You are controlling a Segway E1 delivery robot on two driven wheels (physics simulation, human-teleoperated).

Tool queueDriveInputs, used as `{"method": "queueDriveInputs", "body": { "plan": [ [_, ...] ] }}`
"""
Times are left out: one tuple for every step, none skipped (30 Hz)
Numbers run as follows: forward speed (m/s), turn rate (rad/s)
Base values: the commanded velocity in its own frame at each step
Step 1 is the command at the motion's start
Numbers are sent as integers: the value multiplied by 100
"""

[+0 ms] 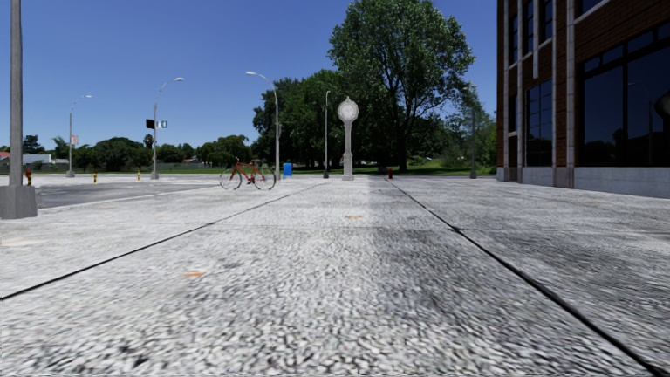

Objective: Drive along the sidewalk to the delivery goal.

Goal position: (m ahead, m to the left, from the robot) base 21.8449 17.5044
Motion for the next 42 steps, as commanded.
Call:
{"method": "queueDriveInputs", "body": {
  "plan": [
    [200, 0],
    [200, 0],
    [200, 0],
    [200, 0],
    [200, 0],
    [200, 0],
    [200, 0],
    [200, -31],
    [200, -51],
    [200, -59],
    [200, -120],
    [200, -120],
    [200, -120],
    [200, -120],
    [200, -120],
    [200, 0],
    [200, 0],
    [200, 0],
    [200, 0],
    [200, 0],
    [200, 0],
    [200, 0],
    [200, 0],
    [200, 0],
    [200, 0],
    [200, 0],
    [200, 0],
    [200, 0],
    [200, 0],
    [200, 0],
    [200, 0],
    [200, 0],
    [200, 0],
    [200, 0],
    [200, 0],
    [200, 0],
    [200, 0],
    [200, 0],
    [200, 0],
    [200, 0],
    [200, 0],
    [200, 0]
  ]
}}
